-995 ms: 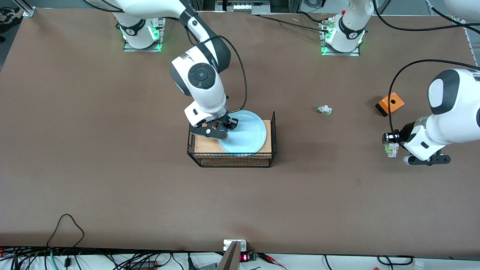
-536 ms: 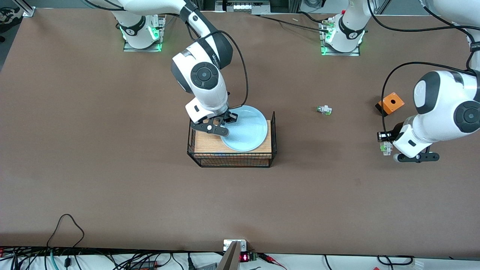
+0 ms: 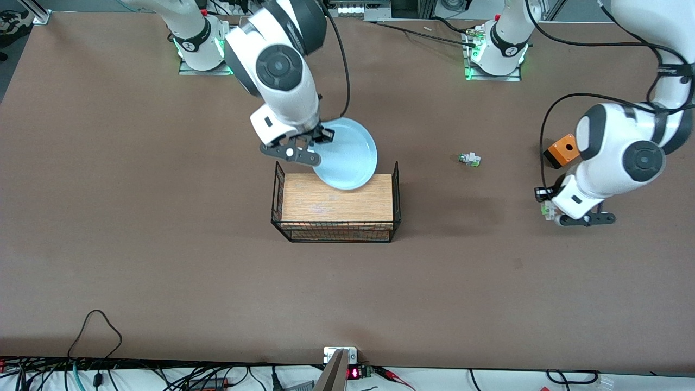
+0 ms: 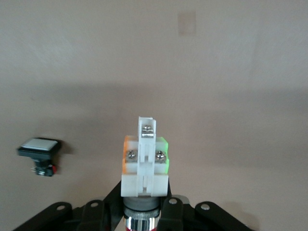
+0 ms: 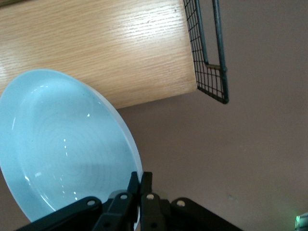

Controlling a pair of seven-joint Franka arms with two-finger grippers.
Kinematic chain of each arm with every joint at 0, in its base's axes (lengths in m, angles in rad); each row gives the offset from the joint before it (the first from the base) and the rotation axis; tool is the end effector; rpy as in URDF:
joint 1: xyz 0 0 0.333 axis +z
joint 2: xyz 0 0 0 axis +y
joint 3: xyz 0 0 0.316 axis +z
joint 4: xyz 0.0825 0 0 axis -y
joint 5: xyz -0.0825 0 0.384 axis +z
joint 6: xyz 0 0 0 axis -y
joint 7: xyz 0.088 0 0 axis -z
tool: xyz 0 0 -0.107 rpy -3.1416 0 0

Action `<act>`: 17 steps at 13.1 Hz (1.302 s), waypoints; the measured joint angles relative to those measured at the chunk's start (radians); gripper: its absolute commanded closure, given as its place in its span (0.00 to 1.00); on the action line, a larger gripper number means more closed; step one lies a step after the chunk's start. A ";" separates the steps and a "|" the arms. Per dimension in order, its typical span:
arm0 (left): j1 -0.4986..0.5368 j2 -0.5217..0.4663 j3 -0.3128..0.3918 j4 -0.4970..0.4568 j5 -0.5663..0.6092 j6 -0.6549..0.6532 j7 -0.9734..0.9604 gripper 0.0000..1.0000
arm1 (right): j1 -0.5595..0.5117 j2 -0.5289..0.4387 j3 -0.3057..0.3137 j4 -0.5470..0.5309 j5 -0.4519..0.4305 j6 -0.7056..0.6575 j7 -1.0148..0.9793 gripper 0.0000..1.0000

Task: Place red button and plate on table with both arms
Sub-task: 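Lift the plate off the basket while the left gripper releases the button, then lower the plate toward the table while the left gripper withdraws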

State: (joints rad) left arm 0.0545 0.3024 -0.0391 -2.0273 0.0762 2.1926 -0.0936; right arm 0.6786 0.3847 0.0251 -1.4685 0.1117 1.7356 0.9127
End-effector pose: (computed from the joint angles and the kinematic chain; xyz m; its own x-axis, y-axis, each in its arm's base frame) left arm 0.5808 0.0122 0.2879 0.9891 0.0645 -0.1325 0.0575 -0.9968 -0.0563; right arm 0.4996 0.4342 0.4513 0.9588 -0.2316 -0.1645 -0.2311 -0.9727 0.0225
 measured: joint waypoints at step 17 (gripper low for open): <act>-0.020 0.097 -0.016 -0.129 -0.076 0.147 -0.001 0.00 | -0.690 -0.111 -0.041 -0.025 0.088 -0.359 -1.116 1.00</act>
State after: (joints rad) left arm 0.0347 0.3996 -0.0546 -2.1565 0.0005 2.3397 -0.0944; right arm -0.0115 0.2740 -0.0161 -1.4934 0.1999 1.3770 -0.2031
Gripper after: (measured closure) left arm 0.392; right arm 0.965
